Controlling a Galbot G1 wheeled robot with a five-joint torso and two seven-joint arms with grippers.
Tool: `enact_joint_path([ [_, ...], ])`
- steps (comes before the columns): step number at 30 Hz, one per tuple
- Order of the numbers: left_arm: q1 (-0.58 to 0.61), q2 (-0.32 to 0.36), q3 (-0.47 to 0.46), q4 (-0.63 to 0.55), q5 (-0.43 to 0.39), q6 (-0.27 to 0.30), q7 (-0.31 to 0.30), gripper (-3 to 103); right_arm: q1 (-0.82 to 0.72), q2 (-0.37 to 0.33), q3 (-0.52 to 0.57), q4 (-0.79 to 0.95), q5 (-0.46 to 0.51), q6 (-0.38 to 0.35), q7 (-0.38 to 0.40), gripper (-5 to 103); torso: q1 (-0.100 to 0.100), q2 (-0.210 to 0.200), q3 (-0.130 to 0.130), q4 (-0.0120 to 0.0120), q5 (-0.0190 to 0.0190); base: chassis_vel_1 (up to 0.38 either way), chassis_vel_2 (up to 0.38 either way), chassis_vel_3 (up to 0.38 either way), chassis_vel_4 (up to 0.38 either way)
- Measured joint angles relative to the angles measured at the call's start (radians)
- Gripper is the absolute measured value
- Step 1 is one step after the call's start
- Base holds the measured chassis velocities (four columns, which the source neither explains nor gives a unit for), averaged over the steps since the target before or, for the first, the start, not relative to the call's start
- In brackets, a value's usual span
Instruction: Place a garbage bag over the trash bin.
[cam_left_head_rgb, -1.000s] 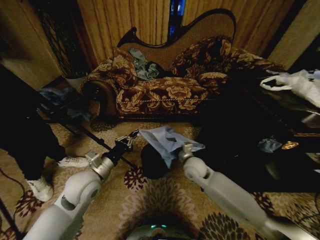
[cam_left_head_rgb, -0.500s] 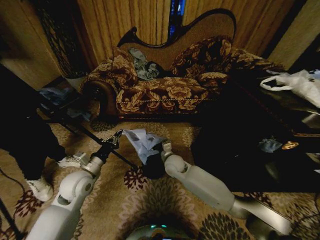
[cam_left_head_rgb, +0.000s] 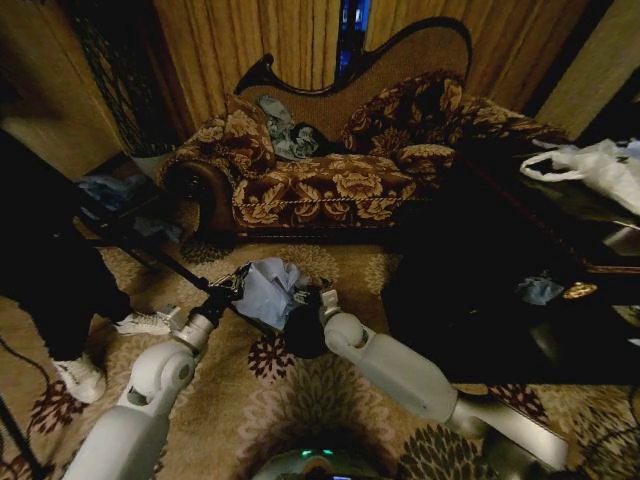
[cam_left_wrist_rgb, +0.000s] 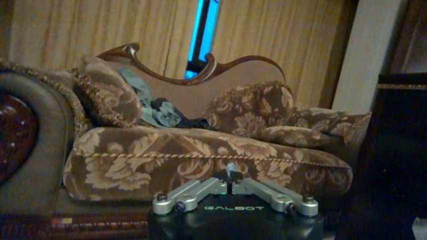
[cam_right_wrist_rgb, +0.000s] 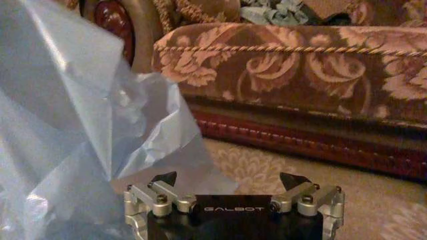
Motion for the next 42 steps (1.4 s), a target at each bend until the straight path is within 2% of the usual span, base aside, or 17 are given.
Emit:
enact_joint_path([
  [6,-0.006,0.019,0.001,-0.032,-0.002,0.009,-0.005,0,-0.011,-0.054,0.036,0.063,0.026,-0.006,0.002,100,0.000,0.000,0.000,0.0000,0.0000,0.000,0.000,0.000,0.000],
  [7,-0.020,0.030,0.022,-0.054,-0.009,0.018,-0.019,0,-0.025,-0.083,0.066,0.096,0.039,-0.011,0.001,100,0.000,0.000,0.000,0.0001,0.0002,0.000,0.000,0.000,0.000],
  [9,-0.029,0.034,0.035,-0.063,-0.014,0.020,-0.027,0,-0.031,-0.095,0.080,0.106,0.044,-0.013,0.001,100,0.000,0.000,0.000,0.0000,0.0001,0.000,0.000,0.000,0.000],
  [11,-0.066,0.054,0.089,-0.085,-0.025,0.032,-0.051,0,-0.046,-0.134,0.120,0.136,0.062,-0.016,-0.004,100,0.000,0.000,0.000,-0.0001,0.0002,0.000,0.000,0.000,0.000],
  [13,-0.077,0.060,0.105,-0.090,-0.028,0.036,-0.059,0,-0.052,-0.148,0.135,0.146,0.066,-0.017,-0.007,100,0.000,0.000,0.000,-0.0001,0.0002,0.000,0.000,0.000,0.000],
  [15,-0.126,0.085,0.171,-0.107,-0.043,0.044,-0.093,0,-0.083,-0.193,0.191,0.179,0.072,-0.021,-0.020,100,0.000,0.000,0.000,0.0000,0.0001,0.000,0.000,0.000,0.000],
  [17,-0.139,0.091,0.186,-0.110,-0.050,0.045,-0.102,0,-0.093,-0.203,0.204,0.187,0.072,-0.021,-0.023,100,0.000,0.000,0.000,0.0000,0.0000,0.000,0.000,0.000,0.000],
  [20,-0.229,0.119,0.266,-0.106,-0.090,0.043,-0.137,0,-0.184,-0.272,0.310,0.240,0.070,-0.022,-0.055,100,0.000,0.000,0.000,0.0000,0.0002,0.000,0.000,0.000,0.000],
  [21,-0.229,0.119,0.266,-0.106,-0.090,0.043,-0.137,0,-0.184,-0.272,0.310,0.240,0.070,-0.022,-0.055,100,0.000,0.000,0.000,0.0000,0.0002,0.000,0.000,0.000,0.000],
  [23,-0.290,0.125,0.303,-0.075,-0.105,0.041,-0.139,0,-0.273,-0.322,0.393,0.291,0.071,-0.027,-0.074,100,0.000,0.000,0.000,-0.0002,0.0004,0.000,0.000,0.000,0.000],
  [25,-0.303,0.125,0.310,-0.068,-0.107,0.041,-0.139,0,-0.295,-0.334,0.411,0.302,0.071,-0.027,-0.078,100,0.000,0.000,0.000,-0.0003,0.0003,0.000,0.000,0.000,0.000],
  [28,-0.361,0.125,0.336,-0.039,-0.120,0.042,-0.137,0,-0.409,-0.385,0.511,0.352,0.070,-0.027,-0.103,100,0.000,0.000,0.000,-0.0002,0.0002,0.000,0.000,0.000,0.000],
  [42,-0.515,0.164,0.382,0.054,-0.184,0.031,-0.102,0,-0.595,-0.438,0.728,0.452,0.069,-0.027,-0.167,100,0.000,0.000,0.000,0.0002,-0.0002,0.000,0.000,0.000,0.000],
])
